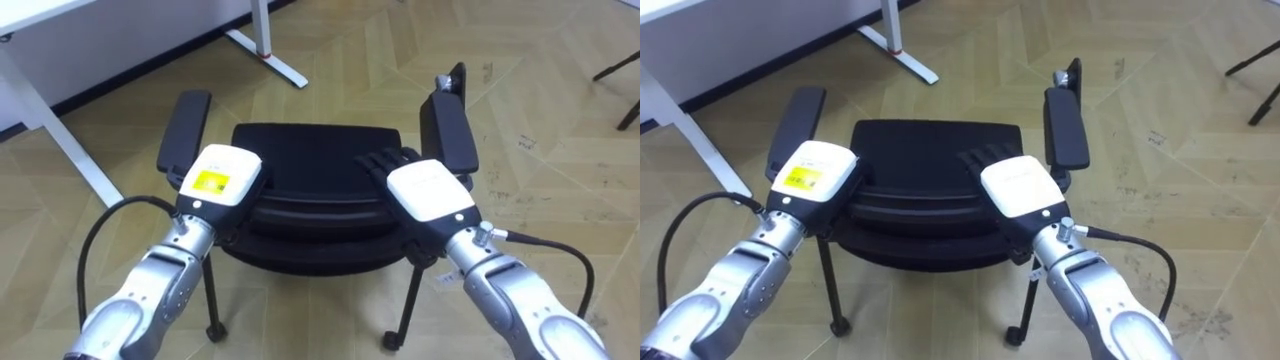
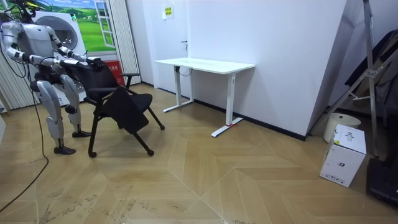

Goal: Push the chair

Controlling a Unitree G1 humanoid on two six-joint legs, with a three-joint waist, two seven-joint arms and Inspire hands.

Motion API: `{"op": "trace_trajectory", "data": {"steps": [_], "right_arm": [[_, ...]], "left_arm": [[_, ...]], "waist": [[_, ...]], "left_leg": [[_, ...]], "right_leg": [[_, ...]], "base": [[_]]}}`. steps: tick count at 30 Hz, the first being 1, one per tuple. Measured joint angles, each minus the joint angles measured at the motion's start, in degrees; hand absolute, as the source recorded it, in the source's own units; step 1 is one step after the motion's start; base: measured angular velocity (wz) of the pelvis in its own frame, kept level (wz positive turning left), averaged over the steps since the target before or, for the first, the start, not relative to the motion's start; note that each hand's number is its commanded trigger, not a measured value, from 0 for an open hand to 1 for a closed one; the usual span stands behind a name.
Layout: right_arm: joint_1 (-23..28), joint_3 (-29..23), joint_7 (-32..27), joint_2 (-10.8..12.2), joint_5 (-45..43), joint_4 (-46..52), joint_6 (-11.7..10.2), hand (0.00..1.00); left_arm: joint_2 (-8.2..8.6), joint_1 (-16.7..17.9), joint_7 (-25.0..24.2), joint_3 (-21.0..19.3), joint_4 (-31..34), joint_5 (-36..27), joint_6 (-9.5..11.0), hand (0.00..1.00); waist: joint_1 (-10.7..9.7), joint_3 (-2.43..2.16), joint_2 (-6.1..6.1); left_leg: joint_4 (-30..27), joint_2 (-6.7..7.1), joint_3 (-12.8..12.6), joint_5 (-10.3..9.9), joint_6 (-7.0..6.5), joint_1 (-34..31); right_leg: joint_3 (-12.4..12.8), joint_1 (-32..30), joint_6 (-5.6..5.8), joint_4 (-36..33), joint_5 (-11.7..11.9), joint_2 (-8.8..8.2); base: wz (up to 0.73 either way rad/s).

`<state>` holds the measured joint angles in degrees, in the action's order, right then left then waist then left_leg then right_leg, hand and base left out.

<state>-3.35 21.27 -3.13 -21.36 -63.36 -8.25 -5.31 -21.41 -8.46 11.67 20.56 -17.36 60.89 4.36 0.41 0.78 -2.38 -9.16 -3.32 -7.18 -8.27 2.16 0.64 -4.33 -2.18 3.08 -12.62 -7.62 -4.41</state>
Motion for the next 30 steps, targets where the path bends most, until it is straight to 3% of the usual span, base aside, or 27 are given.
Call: {"op": "trace_trajectory", "data": {"steps": [1, 11, 30], "right_arm": [[-0.1, 0.0, -0.2, 0.0, 0.0, -0.2, -0.1, 1.0], [-3.8, 0.0, -0.9, 1.0, -0.2, -4.4, 0.0, 1.0], [-2.4, -0.1, -2.3, 0.8, -0.6, -4.5, -0.1, 1.0]], "left_arm": [[0.0, 0.0, 0.0, 0.0, 0.0, 0.0, 0.0, 1.0], [0.4, 0.0, 0.0, 0.3, 0.1, 0.5, 1.1, 1.0], [0.6, 0.5, 0.2, 0.2, 0.3, 0.6, 1.8, 1.0]], "waist": [[0.0, 0.0, 0.0], [0.0, -0.07, 0.11], [-0.1, -0.3, 0.67]], "left_leg": [[0.0, 0.0, 0.1, 0.0, 0.0, 0.0], [0.0, 0.0, 0.7, 0.0, 0.0, -0.1], [0.0, -0.01, 1.2, 0.0, 0.07, 0.2]], "right_leg": [[-0.1, 0.0, 0.0, 0.0, 0.0, 0.0], [-0.6, 0.4, 0.0, 0.3, 0.0, 0.0], [-1.0, 1.1, -0.01, 1.0, 0.0, -0.04]], "base": [[0.04], [0.03], [0.01]]}}
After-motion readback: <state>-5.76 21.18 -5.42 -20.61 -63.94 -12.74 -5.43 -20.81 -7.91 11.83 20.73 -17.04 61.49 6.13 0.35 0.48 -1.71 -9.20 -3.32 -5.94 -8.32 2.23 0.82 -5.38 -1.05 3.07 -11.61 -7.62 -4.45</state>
